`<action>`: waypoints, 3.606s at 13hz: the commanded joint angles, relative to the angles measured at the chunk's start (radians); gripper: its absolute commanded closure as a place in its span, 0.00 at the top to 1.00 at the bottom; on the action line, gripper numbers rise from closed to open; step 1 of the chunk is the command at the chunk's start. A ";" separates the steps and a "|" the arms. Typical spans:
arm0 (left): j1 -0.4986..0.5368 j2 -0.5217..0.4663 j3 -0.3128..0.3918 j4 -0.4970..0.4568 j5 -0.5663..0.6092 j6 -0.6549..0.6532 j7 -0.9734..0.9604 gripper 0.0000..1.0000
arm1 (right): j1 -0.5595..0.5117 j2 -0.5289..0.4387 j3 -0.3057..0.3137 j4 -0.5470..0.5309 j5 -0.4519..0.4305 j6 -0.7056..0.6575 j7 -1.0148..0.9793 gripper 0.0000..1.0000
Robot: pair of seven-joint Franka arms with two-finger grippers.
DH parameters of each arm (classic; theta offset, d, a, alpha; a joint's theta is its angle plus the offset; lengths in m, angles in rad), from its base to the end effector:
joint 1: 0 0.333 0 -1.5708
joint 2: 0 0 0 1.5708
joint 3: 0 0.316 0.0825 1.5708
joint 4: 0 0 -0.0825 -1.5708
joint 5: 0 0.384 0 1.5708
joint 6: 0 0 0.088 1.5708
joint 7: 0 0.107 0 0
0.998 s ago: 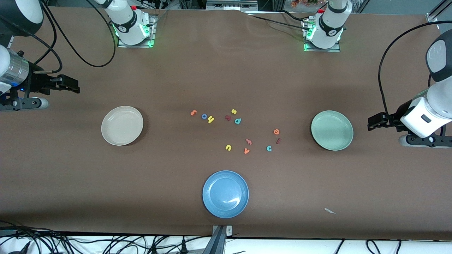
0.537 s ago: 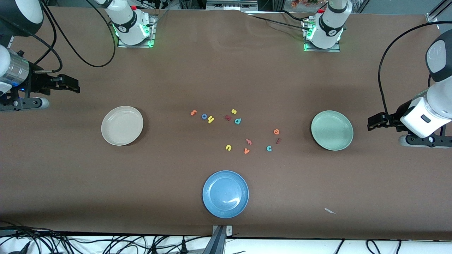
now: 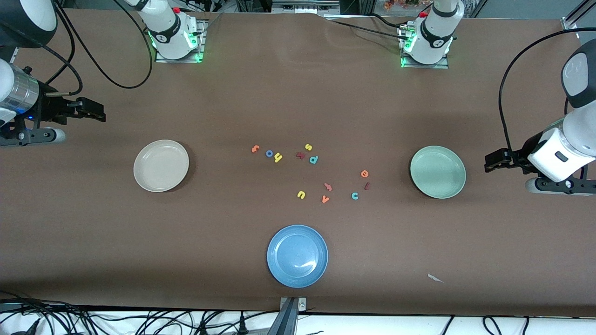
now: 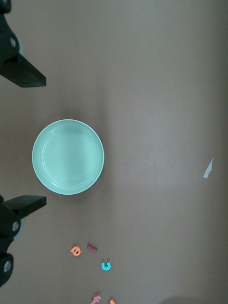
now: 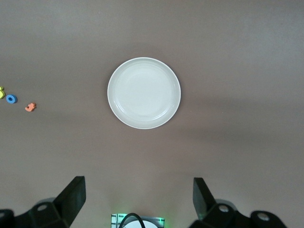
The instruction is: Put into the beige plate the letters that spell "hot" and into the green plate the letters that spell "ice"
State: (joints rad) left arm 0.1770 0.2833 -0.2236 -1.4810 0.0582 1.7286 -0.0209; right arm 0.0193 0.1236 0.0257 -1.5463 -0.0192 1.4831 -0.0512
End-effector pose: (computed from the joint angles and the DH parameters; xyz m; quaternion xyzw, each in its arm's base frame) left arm 0.6434 -0.0078 0.5142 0.9998 -0.0140 -0.0144 0.0019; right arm 0.5772 0.0230 0.5591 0.9945 0.0480 -0.0933 0.0077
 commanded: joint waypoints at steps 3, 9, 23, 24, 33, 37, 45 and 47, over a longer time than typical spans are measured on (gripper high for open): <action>0.002 -0.012 -0.005 -0.018 0.025 0.014 -0.013 1.00 | -0.001 -0.013 -0.007 -0.014 0.016 -0.004 -0.019 1.00; 0.002 -0.012 -0.005 -0.019 0.025 0.014 -0.013 1.00 | -0.001 -0.015 -0.007 -0.023 0.016 0.000 -0.018 1.00; 0.002 -0.012 -0.005 -0.019 0.025 0.014 -0.013 1.00 | -0.001 -0.024 -0.007 -0.035 0.018 0.005 -0.019 1.00; 0.002 -0.012 -0.003 -0.019 0.025 0.014 -0.013 1.00 | -0.001 -0.028 -0.007 -0.044 0.018 0.008 -0.019 1.00; -0.001 -0.012 -0.005 -0.018 0.025 0.014 -0.013 1.00 | -0.001 -0.030 0.020 -0.072 0.016 0.054 0.000 1.00; -0.016 -0.010 -0.005 -0.009 0.017 0.012 -0.014 1.00 | 0.001 -0.025 0.127 -0.136 0.016 0.164 0.187 1.00; -0.146 0.085 -0.005 -0.005 0.009 0.061 -0.148 1.00 | -0.001 0.042 0.247 -0.167 0.059 0.308 0.354 1.00; -0.186 0.125 -0.005 -0.008 0.008 0.080 -0.201 1.00 | -0.001 0.085 0.298 -0.167 0.055 0.359 0.421 1.00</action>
State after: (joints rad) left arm 0.0226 0.3786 -0.2339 -1.4916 0.0581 1.7883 -0.1754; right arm 0.0280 0.1810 0.2789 -1.7044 0.0234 1.7948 0.3151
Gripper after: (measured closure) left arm 0.000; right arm 0.000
